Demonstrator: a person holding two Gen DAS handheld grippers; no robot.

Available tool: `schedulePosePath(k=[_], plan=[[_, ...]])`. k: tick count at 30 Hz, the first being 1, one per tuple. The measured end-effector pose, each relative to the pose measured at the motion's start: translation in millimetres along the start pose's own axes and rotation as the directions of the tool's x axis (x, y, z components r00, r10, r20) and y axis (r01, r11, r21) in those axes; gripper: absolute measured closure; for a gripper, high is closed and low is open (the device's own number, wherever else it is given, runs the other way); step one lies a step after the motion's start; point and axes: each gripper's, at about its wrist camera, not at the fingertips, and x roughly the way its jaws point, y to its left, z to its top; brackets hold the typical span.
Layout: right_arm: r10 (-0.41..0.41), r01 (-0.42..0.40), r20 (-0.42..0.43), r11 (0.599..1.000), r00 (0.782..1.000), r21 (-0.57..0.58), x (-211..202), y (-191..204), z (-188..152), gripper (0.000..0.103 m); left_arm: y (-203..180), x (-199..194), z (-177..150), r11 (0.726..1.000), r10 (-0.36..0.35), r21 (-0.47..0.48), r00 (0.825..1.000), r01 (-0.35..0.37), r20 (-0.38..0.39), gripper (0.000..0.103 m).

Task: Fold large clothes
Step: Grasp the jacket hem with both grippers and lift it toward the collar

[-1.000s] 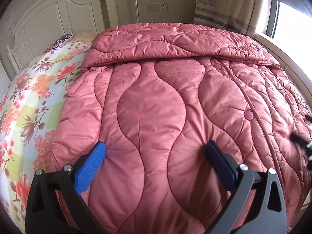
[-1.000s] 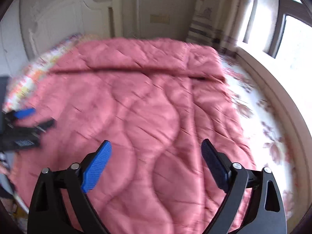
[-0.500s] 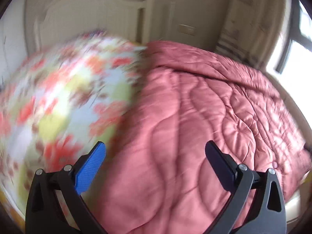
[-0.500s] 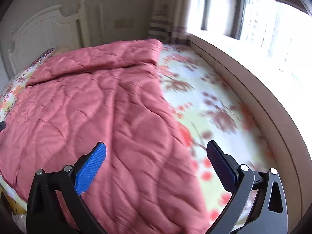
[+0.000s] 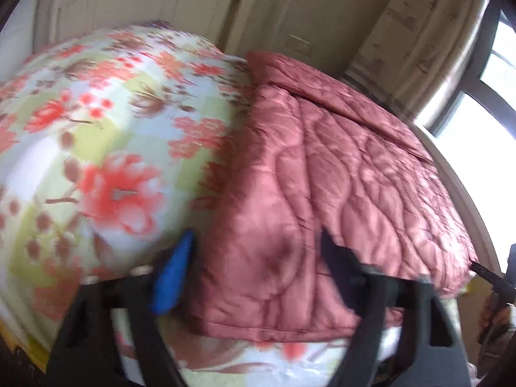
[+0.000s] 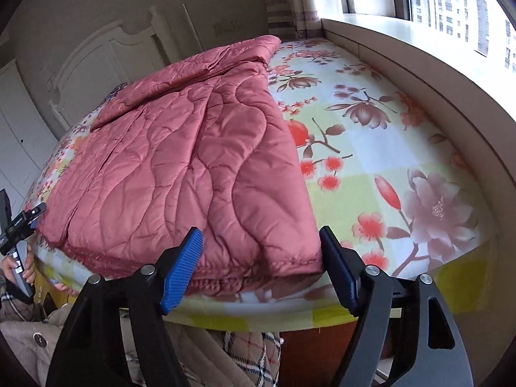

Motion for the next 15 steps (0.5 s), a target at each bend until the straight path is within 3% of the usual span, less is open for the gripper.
schedulePosePath(k=[5, 8, 10, 11, 12, 13, 14, 15], plan=[[0.068, -0.069, 0.025, 0.997, 0.997, 0.038, -6.9, -11.8, -5.3, 0.039, -6.7, 5.3, 1.2, 1.000, 0.009, 0.008, 1.000, -0.009, -0.001, 0.043], [0.089, -0.092, 0.045, 0.993, 0.995, 0.069, -3.0, -14.0, -1.5, 0.039, -8.8, 8.5, 4.0, 1.000, -0.015, -0.007, 1.000, 0.015, 0.003, 0.029], [0.097, -0.101, 0.060, 0.993, 0.994, 0.068, 3.4, -9.3, 2.7, 0.038, -17.0, 13.6, 6.2, 1.000, 0.002, 0.019, 1.000, -0.001, -0.006, 0.028], [0.099, -0.103, 0.071, 0.993, 0.993, 0.058, 7.1, -5.5, 4.2, 0.038, -23.4, 16.3, 6.0, 0.998, 0.028, 0.053, 1.000, -0.027, -0.012, 0.032], [0.094, -0.098, 0.080, 0.994, 0.992, 0.050, 9.5, -2.8, 5.2, 0.041, -28.1, 17.8, 5.1, 0.996, 0.045, 0.075, 0.999, -0.044, -0.016, 0.055], [0.080, -0.083, 0.088, 0.996, 0.993, 0.036, 13.3, 1.4, 5.8, 0.063, -30.9, 18.5, 3.6, 0.996, 0.043, 0.084, 0.999, -0.041, -0.026, 0.072], [0.088, -0.091, 0.084, 0.995, 0.993, 0.035, 16.8, 3.4, 6.0, 0.078, -30.7, 18.5, 2.1, 0.998, -0.008, 0.066, 0.999, 0.011, -0.046, 0.087], [0.121, -0.126, 0.095, 0.990, 0.988, 0.054, 18.6, 4.1, 4.7, 0.083, -29.2, 12.6, 0.3, 0.998, -0.042, 0.038, 0.998, 0.044, -0.037, 0.091]])
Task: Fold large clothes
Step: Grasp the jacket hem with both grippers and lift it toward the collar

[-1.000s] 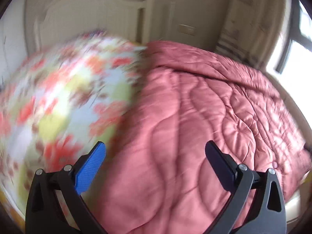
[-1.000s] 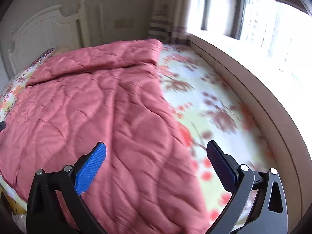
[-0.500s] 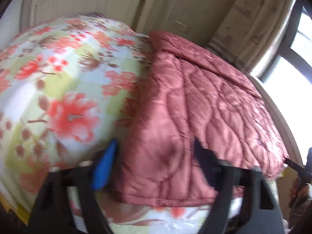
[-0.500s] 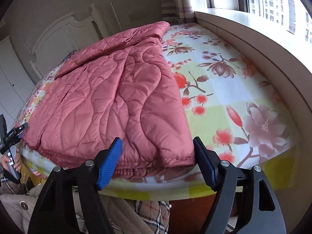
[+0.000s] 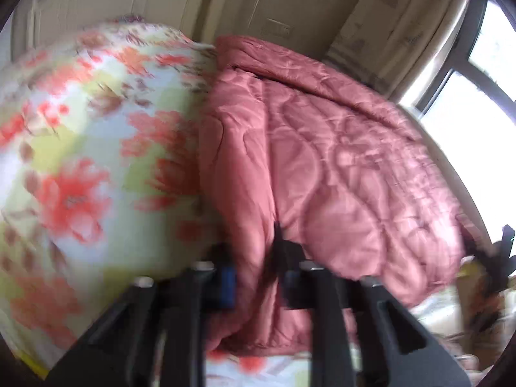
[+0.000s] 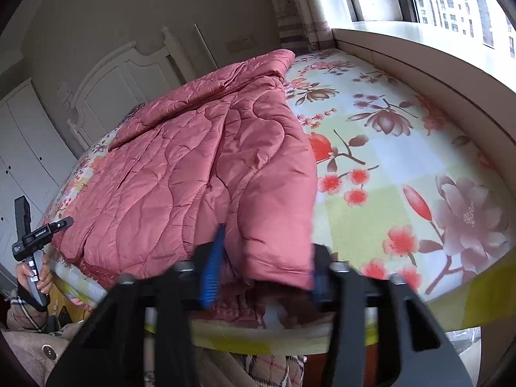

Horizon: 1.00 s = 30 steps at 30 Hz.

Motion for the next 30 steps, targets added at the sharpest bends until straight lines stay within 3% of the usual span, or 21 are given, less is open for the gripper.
schedulePosePath(k=[4, 8, 10, 11, 16, 17, 20, 22, 25, 26, 30], plan=[[0.078, -0.078, 0.011, 0.997, 0.997, 0.030, -18.0, -0.4, -6.6, 0.089, 4.3, -48.0, -13.6, 0.997, -0.075, -0.018, 0.994, 0.077, 0.075, 0.094], [0.186, -0.185, 0.033, 0.983, 0.982, -0.019, -79.8, -0.7, -17.6, 0.091, 19.4, -111.4, -37.2, 0.966, -0.225, -0.092, 0.964, 0.240, 0.144, 0.095], [0.239, -0.238, 0.076, 0.971, 0.968, -0.026, -114.6, 2.8, -23.8, 0.091, 22.4, -147.9, -52.1, 0.933, -0.308, -0.131, 0.930, 0.337, 0.198, 0.096], [0.266, -0.264, 0.109, 0.964, 0.958, -0.032, -134.1, 7.4, -26.7, 0.091, 19.8, -171.8, -59.3, 0.914, -0.354, -0.117, 0.903, 0.389, 0.243, 0.096], [0.331, -0.300, 0.258, 0.942, 0.908, -0.151, -215.3, 45.3, -27.3, 0.091, 11.6, -238.2, -63.4, 0.891, -0.408, -0.038, 0.834, 0.453, 0.372, 0.096], [0.346, -0.308, 0.289, 0.936, 0.893, -0.172, -226.9, 51.2, -23.2, 0.091, 14.8, -244.6, -55.7, 0.873, -0.435, -0.031, 0.805, 0.487, 0.403, 0.096], [0.362, -0.302, 0.338, 0.928, 0.869, -0.218, -235.7, 69.3, 10.1, 0.091, 19.7, -239.9, -10.1, 0.849, -0.461, -0.044, 0.779, 0.527, 0.426, 0.095], [0.339, -0.279, 0.329, 0.936, 0.882, -0.215, -223.0, 80.2, 46.0, 0.091, 20.1, -228.6, 25.9, 0.851, -0.461, -0.048, 0.786, 0.524, 0.413, 0.094], [0.247, -0.196, 0.281, 0.960, 0.927, -0.197, -170.3, 92.7, 114.5, 0.091, 26.7, -177.0, 91.7, 0.864, -0.404, -0.141, 0.834, 0.483, 0.376, 0.092], [0.210, -0.167, 0.258, 0.970, 0.943, -0.179, -145.0, 93.5, 137.8, 0.091, 31.1, -149.5, 117.8, 0.879, -0.364, -0.177, 0.863, 0.443, 0.349, 0.091], [0.095, -0.093, 0.131, 0.996, 0.987, -0.016, -25.8, 70.6, 210.8, 0.091, 60.3, -50.5, 177.6, 0.907, -0.211, -0.319, 0.952, 0.275, 0.222, 0.085]])
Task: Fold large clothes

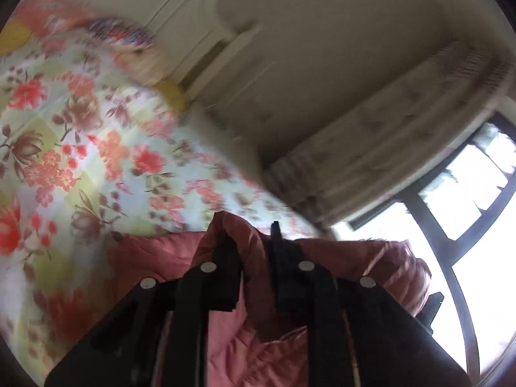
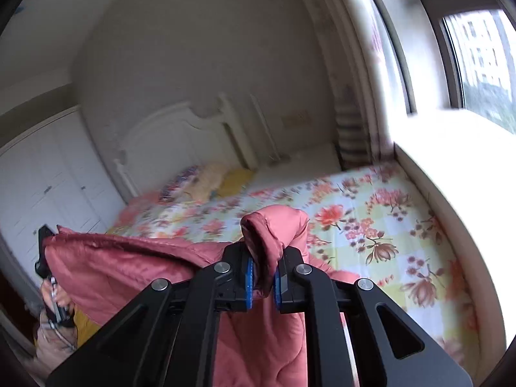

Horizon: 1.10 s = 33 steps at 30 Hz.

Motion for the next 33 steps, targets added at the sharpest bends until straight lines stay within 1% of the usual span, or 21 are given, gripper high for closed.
schedulePosePath(k=[3, 5, 6, 8, 11, 13, 14, 15, 16, 17, 18, 19, 20, 22, 24, 26, 28, 29, 31, 32, 33], plan=[[-0.083, 0.090, -0.085, 0.993, 0.993, 0.083, 75.6, -32.7, 2.9, 0.091, 42.0, 69.4, 11.7, 0.990, 0.112, -0.076, 0.990, -0.118, -0.084, 0.079], [-0.138, 0.163, -0.162, 0.975, 0.977, 0.152, 125.9, -58.7, -14.2, 0.091, 69.0, 102.2, 8.5, 0.976, 0.174, -0.107, 0.976, -0.188, -0.129, 0.079], [-0.157, 0.189, -0.187, 0.968, 0.970, 0.168, 141.2, -66.5, -24.7, 0.091, 83.9, 116.4, 4.2, 0.972, 0.175, -0.133, 0.975, -0.193, -0.138, 0.079], [-0.178, 0.225, -0.230, 0.954, 0.957, 0.198, 166.7, -82.9, -45.8, 0.091, 98.1, 124.0, -0.2, 0.976, 0.137, -0.155, 0.984, -0.154, -0.113, 0.079], [-0.121, 0.176, -0.213, 0.949, 0.970, 0.263, 168.6, -91.2, -55.4, 0.089, 106.4, 118.3, -2.3, 0.982, 0.072, -0.171, 0.995, -0.083, -0.068, 0.074], [-0.067, 0.129, -0.206, 0.943, 0.976, 0.307, 164.8, -97.9, -54.8, 0.082, 108.3, 106.5, -2.1, 0.980, 0.029, -0.196, 0.999, -0.035, -0.036, 0.060], [-0.044, 0.112, -0.211, 0.940, 0.977, 0.322, 161.8, -99.5, -52.9, 0.079, 108.0, 96.8, -1.4, 0.977, 0.019, -0.213, 1.000, -0.019, -0.003, 0.036], [-0.025, 0.097, -0.215, 0.938, 0.976, 0.332, 155.9, -99.3, -49.2, 0.068, 105.4, 76.5, -0.2, 0.971, 0.069, -0.233, 0.995, -0.051, 0.068, 0.007], [-0.014, 0.085, -0.209, 0.939, 0.978, 0.334, 147.8, -96.7, -45.6, 0.049, 99.6, 49.3, 0.7, 0.967, 0.123, -0.245, 0.976, -0.076, 0.182, 0.003], [-0.016, 0.076, -0.182, 0.941, 0.983, 0.329, 136.0, -93.7, -40.2, 0.034, 92.1, 29.8, 1.3, 0.971, 0.122, -0.233, 0.959, -0.061, 0.257, 0.003], [-0.026, 0.066, -0.128, 0.945, 0.991, 0.319, 117.9, -88.6, -31.9, 0.008, 79.0, 5.0, 6.7, 0.982, 0.092, -0.189, 0.939, -0.030, 0.332, 0.002], [-0.036, 0.048, -0.046, 0.954, 0.998, 0.297, 95.5, -81.0, -22.1, 0.007, 65.4, -9.7, 11.4, 0.988, 0.088, -0.151, 0.925, -0.034, 0.369, 0.002], [-0.049, 0.042, 0.021, 0.965, 0.999, 0.259, 76.3, -70.6, -11.5, 0.007, 39.0, -26.1, 17.8, 0.993, 0.107, -0.081, 0.904, -0.081, 0.414, 0.003], [-0.090, 0.069, 0.126, 0.985, 0.988, 0.161, 48.8, -41.2, 8.0, 0.007, -8.3, -34.6, 23.6, 0.984, 0.129, 0.048, 0.881, -0.169, 0.455, 0.002], [-0.069, 0.065, 0.166, 0.997, 0.984, 0.033, 36.0, 1.8, 27.2, 0.007, -68.1, -27.2, 24.5, 0.933, 0.178, 0.194, 0.857, -0.303, 0.483, 0.002], [-0.068, 0.083, 0.174, 0.993, 0.982, -0.082, 41.4, 44.5, 35.5, 0.007, -115.3, -0.5, 18.9, 0.863, 0.233, 0.296, 0.842, -0.410, 0.486, 0.002], [-0.091, 0.120, 0.142, 0.971, 0.986, -0.208, 62.6, 91.1, 32.8, 0.007, -158.1, 41.5, 5.9, 0.768, 0.291, 0.413, 0.841, -0.490, 0.457, 0.002], [-0.102, 0.130, 0.118, 0.955, 0.988, -0.265, 78.4, 111.5, 27.2, 0.007, -172.3, 65.3, -3.6, 0.708, 0.328, 0.465, 0.831, -0.531, 0.450, 0.002], [-0.124, 0.138, 0.064, 0.926, 0.990, -0.352, 109.0, 137.6, 8.1, 0.009, -182.6, 106.7, -22.3, 0.609, 0.398, 0.538, 0.812, -0.582, 0.427, 0.002], [-0.138, 0.134, 0.018, 0.913, 0.990, -0.386, 128.7, 146.2, -4.9, 0.010, -179.1, 133.2, -33.7, 0.567, 0.437, 0.578, 0.809, -0.587, 0.393, 0.002], [-0.151, 0.132, -0.014, 0.904, 0.988, -0.407, 141.6, 148.9, -17.3, 0.016, -173.3, 154.1, -41.2, 0.539, 0.470, 0.604, 0.805, -0.587, 0.362, 0.002]])
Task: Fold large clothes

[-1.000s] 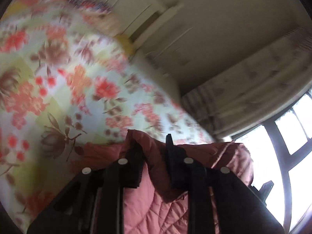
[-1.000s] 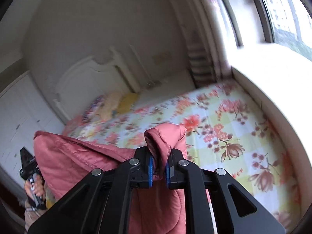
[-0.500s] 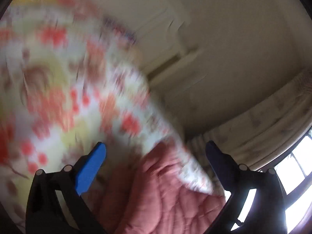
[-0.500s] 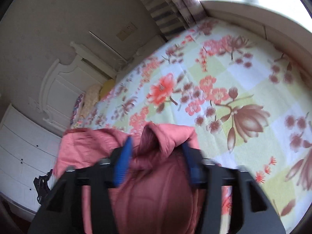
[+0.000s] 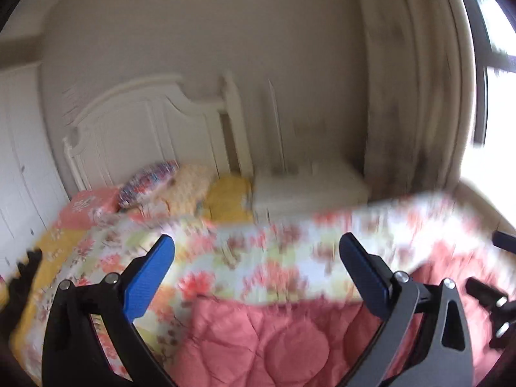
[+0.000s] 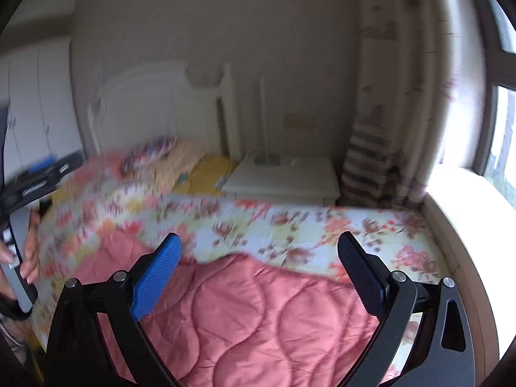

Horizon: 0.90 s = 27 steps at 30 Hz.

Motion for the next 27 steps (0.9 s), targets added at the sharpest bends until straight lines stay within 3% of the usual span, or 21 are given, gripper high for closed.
schedulePosePath(k=[3, 5, 6, 7, 10, 23, 27], plan=[[-0.019, 0.008, -0.161, 0.998, 0.987, -0.069, 57.9, 22.3, -36.3, 0.031, -25.8, 60.0, -43.1, 0.988, 0.067, 0.150, 0.986, -0.044, -0.152, 0.002], [-0.040, 0.006, -0.329, 0.995, 0.944, -0.103, 101.9, 23.9, -75.7, 0.033, -26.3, 96.4, -84.8, 0.970, 0.125, 0.236, 0.959, -0.064, -0.254, 0.002], [-0.003, -0.023, -0.341, 0.997, 0.940, -0.073, 109.4, 21.4, -85.2, 0.031, -18.3, 107.8, -101.7, 0.978, 0.096, 0.206, 0.947, -0.033, -0.305, 0.002], [0.048, -0.056, -0.318, 0.998, 0.947, -0.015, 106.6, 14.4, -87.6, 0.031, -3.7, 108.1, -109.0, 0.994, 0.028, 0.108, 0.949, 0.006, -0.315, 0.002], [0.075, -0.078, -0.309, 0.997, 0.948, 0.001, 102.8, 12.5, -91.4, 0.030, 19.3, 103.0, -116.2, 1.000, -0.021, -0.002, 0.956, 0.022, -0.294, 0.002], [0.073, -0.073, -0.322, 0.997, 0.944, 0.012, 97.4, 8.0, -83.8, 0.028, 22.8, 114.1, -116.7, 0.998, -0.054, -0.050, 0.943, 0.040, -0.328, 0.002], [-0.028, 0.023, -0.194, 0.999, 0.981, -0.024, 53.8, -7.1, -59.6, 0.025, 22.6, 114.5, -117.5, 0.998, -0.057, -0.054, 0.943, 0.042, -0.328, 0.002]])
